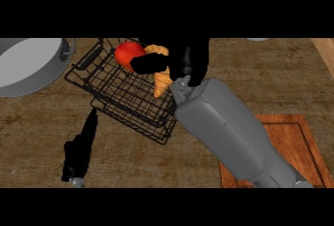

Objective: Pick the croissant from the cutting board and place it in the tiered basket

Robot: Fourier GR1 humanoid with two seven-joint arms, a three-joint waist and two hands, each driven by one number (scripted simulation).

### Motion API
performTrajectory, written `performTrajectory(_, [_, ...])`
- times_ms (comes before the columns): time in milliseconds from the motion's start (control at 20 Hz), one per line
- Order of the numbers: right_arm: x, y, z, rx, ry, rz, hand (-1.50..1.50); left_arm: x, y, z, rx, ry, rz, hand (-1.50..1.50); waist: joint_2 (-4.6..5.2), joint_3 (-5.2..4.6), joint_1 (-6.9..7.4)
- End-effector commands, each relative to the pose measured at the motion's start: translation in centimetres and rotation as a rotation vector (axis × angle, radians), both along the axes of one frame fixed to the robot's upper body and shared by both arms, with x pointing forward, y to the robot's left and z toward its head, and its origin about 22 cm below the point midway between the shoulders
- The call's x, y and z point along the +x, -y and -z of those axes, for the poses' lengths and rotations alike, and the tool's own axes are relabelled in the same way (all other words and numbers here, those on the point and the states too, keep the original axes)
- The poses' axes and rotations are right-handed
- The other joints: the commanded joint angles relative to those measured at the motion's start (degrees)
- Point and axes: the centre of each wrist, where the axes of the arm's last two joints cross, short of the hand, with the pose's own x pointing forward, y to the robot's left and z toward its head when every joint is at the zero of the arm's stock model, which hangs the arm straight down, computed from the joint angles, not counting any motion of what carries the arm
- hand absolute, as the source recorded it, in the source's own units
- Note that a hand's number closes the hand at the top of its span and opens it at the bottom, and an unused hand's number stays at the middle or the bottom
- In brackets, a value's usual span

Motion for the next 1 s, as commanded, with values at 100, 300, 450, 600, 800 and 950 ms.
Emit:
performTrajectory(100, [0.3,0.5,-1.8,0.192,0.153,0.208,-1.50,-0.9,-1.7,0.8,-0.002,-0.089,-0.054,0.00,-0.58,-0.38,-2.74])
performTrajectory(300, [0.5,4.3,-3.0,0.203,0.185,0.364,-1.50,-3.4,-2.7,1.8,0.006,-0.097,-0.095,0.00,-1.32,-0.36,-4.49])
performTrajectory(450, [-0.9,8.1,-3.5,0.249,0.181,0.420,-1.50,-3.1,-2.8,2.2,0.011,-0.096,-0.117,0.00,-1.45,-0.32,-6.16])
performTrajectory(600, [-3.4,10.7,-3.2,0.272,0.164,0.457,-1.50,-4.2,-2.4,2.5,-0.003,-0.098,-0.113,0.00,-1.74,-0.32,-6.93])
performTrajectory(800, [-7.8,15.2,-3.0,0.269,0.171,0.447,-1.50,-3.8,-2.7,2.5,-0.004,-0.106,-0.160,0.00,-1.78,-0.27,-8.47])
performTrajectory(950, [-11.4,17.9,-1.8,0.244,0.143,0.431,-1.50,-4.6,-2.3,2.7,-0.010,-0.104,-0.177,0.00,-1.76,-0.21,-8.94])
